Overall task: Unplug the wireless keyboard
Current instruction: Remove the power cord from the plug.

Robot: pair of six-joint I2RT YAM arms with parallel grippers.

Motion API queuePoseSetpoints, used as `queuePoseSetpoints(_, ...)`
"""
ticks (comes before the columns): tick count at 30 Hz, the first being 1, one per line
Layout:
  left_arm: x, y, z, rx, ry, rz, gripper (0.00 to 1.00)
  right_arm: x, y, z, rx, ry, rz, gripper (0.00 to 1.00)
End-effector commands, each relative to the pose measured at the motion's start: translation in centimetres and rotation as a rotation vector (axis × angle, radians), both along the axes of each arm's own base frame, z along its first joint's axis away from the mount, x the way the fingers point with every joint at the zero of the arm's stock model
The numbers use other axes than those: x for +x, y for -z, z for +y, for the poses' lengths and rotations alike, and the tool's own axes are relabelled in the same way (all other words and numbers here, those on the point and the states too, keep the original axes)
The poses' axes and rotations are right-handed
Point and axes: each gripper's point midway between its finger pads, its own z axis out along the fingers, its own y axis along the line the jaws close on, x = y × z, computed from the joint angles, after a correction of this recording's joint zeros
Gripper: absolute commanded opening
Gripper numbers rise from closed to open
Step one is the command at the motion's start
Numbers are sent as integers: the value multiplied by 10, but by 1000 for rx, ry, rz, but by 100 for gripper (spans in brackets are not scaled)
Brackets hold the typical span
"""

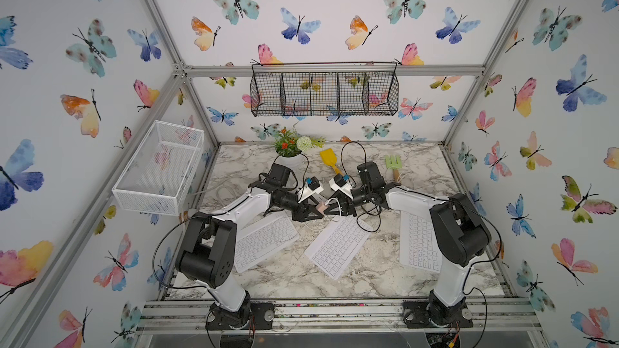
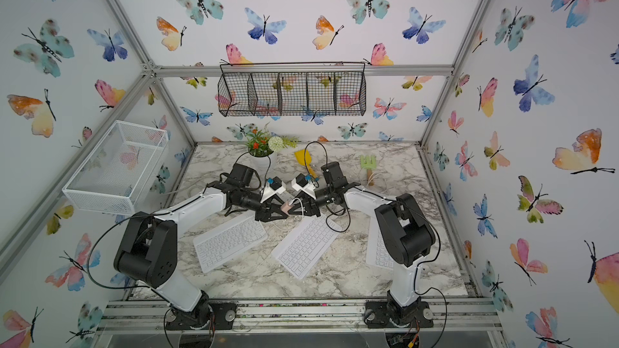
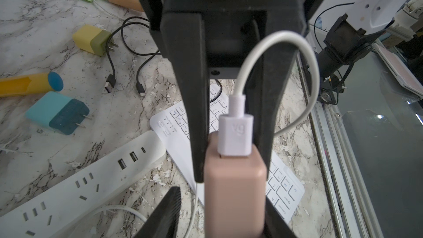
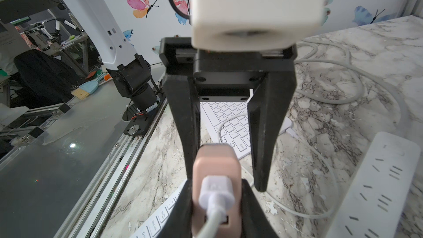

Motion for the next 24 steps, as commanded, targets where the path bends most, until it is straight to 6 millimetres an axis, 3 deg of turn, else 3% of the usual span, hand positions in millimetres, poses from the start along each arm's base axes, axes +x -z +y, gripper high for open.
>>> queuePoseSetpoints(1,0,-7,-10,-38,30,16,51,-5,-14,5,41,-36,6,18)
queuePoseSetpoints(7,0,0,-13,-23,36,42,45,-3,-11,7,34,-32,19,18)
queuePoseSetpoints(15,1,-3,-13,-19,28,42,26,4,-1,7,-8,10,31,20)
queuePoseSetpoints(20,1,-3,-13,-22,25,51,4,18,4,8,-42,123,51,37)
queuePoseSetpoints(24,3,-3,-14,-26,19,54,0,18,-4,5,-20,155,17,45)
